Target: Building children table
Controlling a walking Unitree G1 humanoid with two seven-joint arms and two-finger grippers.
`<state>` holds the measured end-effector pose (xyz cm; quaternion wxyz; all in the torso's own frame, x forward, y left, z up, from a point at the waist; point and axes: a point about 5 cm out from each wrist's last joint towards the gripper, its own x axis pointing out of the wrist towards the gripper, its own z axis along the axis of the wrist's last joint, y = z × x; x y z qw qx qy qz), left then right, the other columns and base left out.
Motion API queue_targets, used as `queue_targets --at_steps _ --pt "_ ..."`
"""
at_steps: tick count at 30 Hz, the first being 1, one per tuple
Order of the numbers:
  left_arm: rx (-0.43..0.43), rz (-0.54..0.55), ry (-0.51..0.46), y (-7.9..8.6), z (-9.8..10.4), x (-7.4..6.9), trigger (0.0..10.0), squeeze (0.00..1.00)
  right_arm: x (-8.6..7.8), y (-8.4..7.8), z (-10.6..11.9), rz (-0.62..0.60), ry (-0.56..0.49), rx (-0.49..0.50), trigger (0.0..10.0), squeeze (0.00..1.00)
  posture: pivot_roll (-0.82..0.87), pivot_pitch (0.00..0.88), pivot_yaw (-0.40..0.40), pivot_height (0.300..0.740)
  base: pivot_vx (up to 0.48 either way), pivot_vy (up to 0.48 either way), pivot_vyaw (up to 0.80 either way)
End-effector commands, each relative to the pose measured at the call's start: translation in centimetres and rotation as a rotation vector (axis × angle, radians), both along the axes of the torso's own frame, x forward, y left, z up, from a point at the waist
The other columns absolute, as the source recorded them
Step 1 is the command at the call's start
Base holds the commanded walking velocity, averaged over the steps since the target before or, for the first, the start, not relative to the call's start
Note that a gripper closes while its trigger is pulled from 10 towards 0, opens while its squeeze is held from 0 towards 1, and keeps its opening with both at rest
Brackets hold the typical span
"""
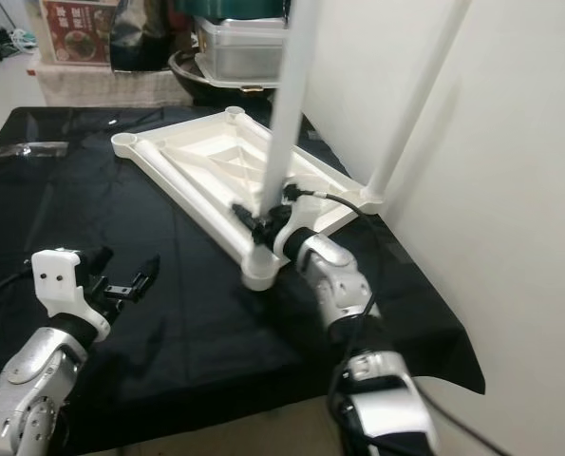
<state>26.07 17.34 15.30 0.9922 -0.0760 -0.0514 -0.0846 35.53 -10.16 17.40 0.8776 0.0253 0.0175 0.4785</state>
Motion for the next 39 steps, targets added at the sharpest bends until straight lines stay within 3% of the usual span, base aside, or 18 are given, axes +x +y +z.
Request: queue_targets --at_steps 1,4,5,6,7,13,14,15,17,21,23,25,26,27,31,32,34,39 --pt "0.001 -0.010 0.003 -0.1 -0.1 0.1 10.0 0.00 -1.7 2.0 -2.1 0.191 0.062 -0.035 10.0 0.00 0.10 0.000 -0.115 0.740 0.000 0.000 0.00" --pt "-0.002 -0.010 0.002 -0.2 -0.1 0.0 10.0 0.00 -3.0 2.9 -3.3 0.241 0.064 -0.075 10.0 0.00 0.11 0.000 -0.121 0.740 0.000 0.000 0.00" --pt "-0.003 -0.009 0.001 -0.2 -0.1 0.0 10.0 0.00 -3.2 3.4 -4.0 0.198 0.067 -0.094 4.5 0.00 0.11 0.000 -0.119 0.740 0.000 0.000 0.00" --pt "-0.003 -0.009 0.001 -0.2 -0.1 0.0 10.0 0.00 -3.2 3.4 -4.0 0.198 0.067 -0.094 4.5 0.00 0.11 0.000 -0.119 0.740 0.000 0.000 0.00" --pt "-0.004 -0.008 0.001 -0.2 -0.1 0.0 10.0 0.00 -2.8 3.6 -4.4 0.131 0.051 -0.094 0.0 0.00 0.11 0.000 -0.118 0.740 0.000 0.000 0.00" --pt "-0.004 -0.010 0.001 -0.1 -0.1 -0.1 10.0 0.00 0.1 2.0 -5.0 -0.330 0.053 -0.112 0.0 0.00 0.11 0.000 -0.118 0.740 0.000 0.000 0.00" --pt "-0.005 -0.011 0.001 -0.1 -0.1 -0.2 10.0 0.00 1.2 -1.8 -5.4 -0.720 0.108 -0.112 0.0 0.00 0.09 0.000 -0.110 0.740 0.000 0.000 0.00" --pt "-0.005 -0.011 0.001 -0.1 -0.1 -0.2 10.0 0.00 1.2 -1.8 -5.4 -0.720 0.108 -0.112 0.0 0.00 0.09 0.000 -0.110 0.740 0.000 0.000 0.00" --pt "-0.006 -0.010 0.000 -0.1 -0.1 -0.3 10.0 0.00 0.5 -7.4 -6.4 -1.215 0.183 -0.144 0.0 0.00 0.09 0.000 -0.106 0.740 0.000 0.000 0.00" --pt "-0.004 -0.010 0.001 -0.1 -0.1 -0.3 10.0 0.00 -1.5 -9.8 -7.0 -1.359 0.160 -0.222 0.0 0.00 0.08 0.000 -0.102 0.740 0.000 0.000 0.00" --pt "-0.004 -0.010 0.001 -0.1 -0.1 -0.3 10.0 0.00 -1.6 -9.8 -7.0 -1.356 0.157 -0.226 0.0 0.00 0.08 0.000 -0.102 0.740 0.000 0.000 0.00" --pt "-0.002 -0.011 0.003 0.0 -0.1 -0.3 10.0 0.00 -1.4 -7.5 -6.8 -1.169 0.169 -0.176 10.0 0.00 0.07 0.000 -0.092 0.740 0.000 0.000 0.00" --pt "-0.001 -0.011 0.004 0.0 -0.1 -0.3 10.0 0.00 -1.2 -6.5 -6.5 -1.089 0.151 -0.142 10.0 0.00 0.08 0.000 -0.093 0.740 0.000 0.000 0.00" --pt "0.000 -0.011 0.004 0.0 -0.1 -0.3 10.0 0.00 -0.9 -5.4 -5.8 -0.999 0.122 -0.099 10.0 1.00 0.08 0.000 -0.093 0.740 0.000 0.000 0.00" --pt "0.001 -0.009 0.005 0.1 -0.2 -0.3 10.0 0.00 -0.3 -2.2 -3.5 -0.758 0.068 0.018 10.0 1.00 0.09 0.000 -0.094 0.740 0.000 0.000 0.00" --pt "0.001 -0.009 0.005 0.2 -0.1 -0.3 10.0 0.00 -0.5 -0.4 -1.4 -0.534 -0.008 0.083 10.0 0.00 0.09 0.000 -0.091 0.740 0.000 0.000 0.00" --pt "0.002 -0.009 0.006 0.3 -0.1 -0.3 10.0 0.00 -2.0 1.7 1.1 -0.234 -0.101 0.130 10.0 0.00 0.09 0.000 -0.092 0.740 0.000 0.000 0.00" --pt "0.002 -0.011 0.006 0.4 -0.1 -0.2 10.0 0.00 -4.5 3.6 1.6 0.075 -0.169 0.070 10.0 0.00 0.10 0.000 -0.094 0.740 0.000 0.000 0.00"
